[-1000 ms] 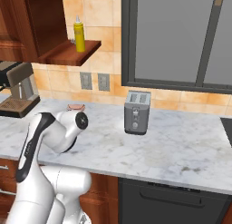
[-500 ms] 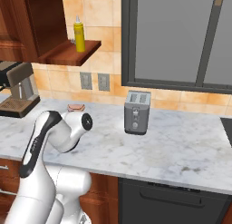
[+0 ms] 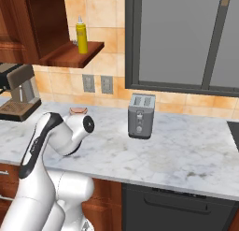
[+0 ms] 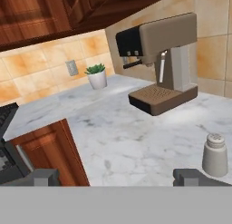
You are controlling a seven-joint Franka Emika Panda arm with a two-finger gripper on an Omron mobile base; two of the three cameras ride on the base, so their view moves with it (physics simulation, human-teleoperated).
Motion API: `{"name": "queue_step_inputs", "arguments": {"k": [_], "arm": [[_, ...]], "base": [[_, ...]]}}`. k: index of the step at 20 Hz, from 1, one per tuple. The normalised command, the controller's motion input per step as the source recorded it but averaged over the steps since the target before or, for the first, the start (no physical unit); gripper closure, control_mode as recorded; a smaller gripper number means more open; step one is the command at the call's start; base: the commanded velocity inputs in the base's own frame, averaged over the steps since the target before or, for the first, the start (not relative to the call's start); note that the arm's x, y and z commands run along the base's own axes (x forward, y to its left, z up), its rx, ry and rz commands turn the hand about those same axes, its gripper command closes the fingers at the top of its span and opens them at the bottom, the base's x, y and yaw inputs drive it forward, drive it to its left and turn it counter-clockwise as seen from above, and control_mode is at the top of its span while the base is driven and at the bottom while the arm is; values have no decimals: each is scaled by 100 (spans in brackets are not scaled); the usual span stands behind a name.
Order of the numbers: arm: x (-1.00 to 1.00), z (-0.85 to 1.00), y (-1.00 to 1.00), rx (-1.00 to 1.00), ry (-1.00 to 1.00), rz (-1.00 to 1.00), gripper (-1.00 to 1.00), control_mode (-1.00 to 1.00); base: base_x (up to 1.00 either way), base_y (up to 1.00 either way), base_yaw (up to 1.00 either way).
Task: Pick the mustard and shaker from the counter and place them in the cabinet.
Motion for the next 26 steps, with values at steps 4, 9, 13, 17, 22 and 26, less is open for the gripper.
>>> {"name": "queue_step_inputs", "arguments": {"k": [4,9,13,17,22,26], "arm": [[15,-21,5,0,0,0,-100,-100],[21,-20,7,0,0,0,-100,-100],[26,-20,8,0,0,0,-100,-100],[32,-23,12,0,0,0,-100,-100],[38,-23,14,0,0,0,-100,-100],[39,-23,14,0,0,0,-100,-100]], "base": [[0,0,0],[0,0,0],[0,0,0],[0,0,0],[0,0,0],[0,0,0]]}}
